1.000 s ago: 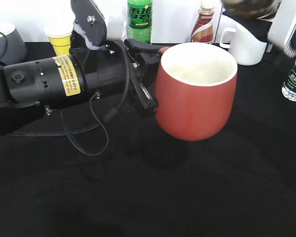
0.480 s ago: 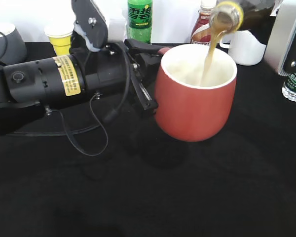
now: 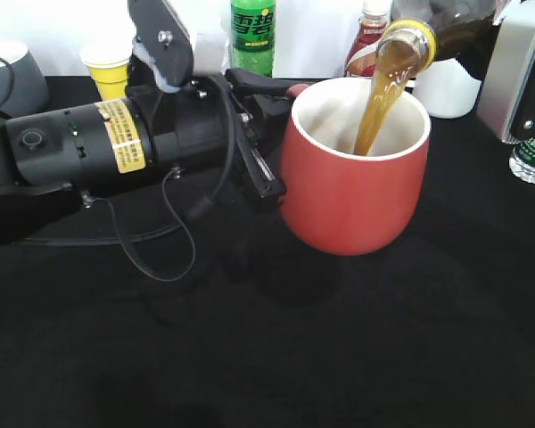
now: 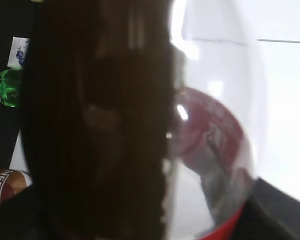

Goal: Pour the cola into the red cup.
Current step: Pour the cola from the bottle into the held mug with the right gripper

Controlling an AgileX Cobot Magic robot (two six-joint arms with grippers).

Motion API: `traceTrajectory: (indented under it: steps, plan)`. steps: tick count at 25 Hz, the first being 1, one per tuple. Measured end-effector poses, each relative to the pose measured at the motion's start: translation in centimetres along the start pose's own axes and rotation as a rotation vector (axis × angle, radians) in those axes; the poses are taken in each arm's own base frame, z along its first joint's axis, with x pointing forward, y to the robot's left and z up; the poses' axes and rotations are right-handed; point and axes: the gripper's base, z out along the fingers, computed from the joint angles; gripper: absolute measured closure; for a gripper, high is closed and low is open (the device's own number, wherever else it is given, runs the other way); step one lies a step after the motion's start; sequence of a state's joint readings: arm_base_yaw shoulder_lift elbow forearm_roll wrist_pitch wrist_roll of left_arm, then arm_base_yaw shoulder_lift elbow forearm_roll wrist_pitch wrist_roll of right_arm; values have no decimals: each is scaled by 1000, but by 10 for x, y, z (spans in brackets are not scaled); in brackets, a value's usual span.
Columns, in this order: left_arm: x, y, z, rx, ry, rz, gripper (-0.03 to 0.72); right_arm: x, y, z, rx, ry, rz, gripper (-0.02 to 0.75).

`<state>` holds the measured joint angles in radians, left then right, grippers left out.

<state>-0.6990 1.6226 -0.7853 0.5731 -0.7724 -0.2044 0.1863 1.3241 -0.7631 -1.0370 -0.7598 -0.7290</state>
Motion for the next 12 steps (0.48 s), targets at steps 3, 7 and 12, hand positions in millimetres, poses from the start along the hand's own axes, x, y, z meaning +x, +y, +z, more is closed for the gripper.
traceTrajectory:
  steps: [3, 7, 12]
  plan:
    - [0, 0, 0, 1, 0, 1, 643, 0, 0, 0, 0, 0, -8, 237]
    - [0, 0, 0, 1, 1, 2, 643, 0, 0, 0, 0, 0, -16, 237]
    - [0, 0, 0, 2, 2, 7, 643, 0, 0, 0, 1, 1, -48, 237]
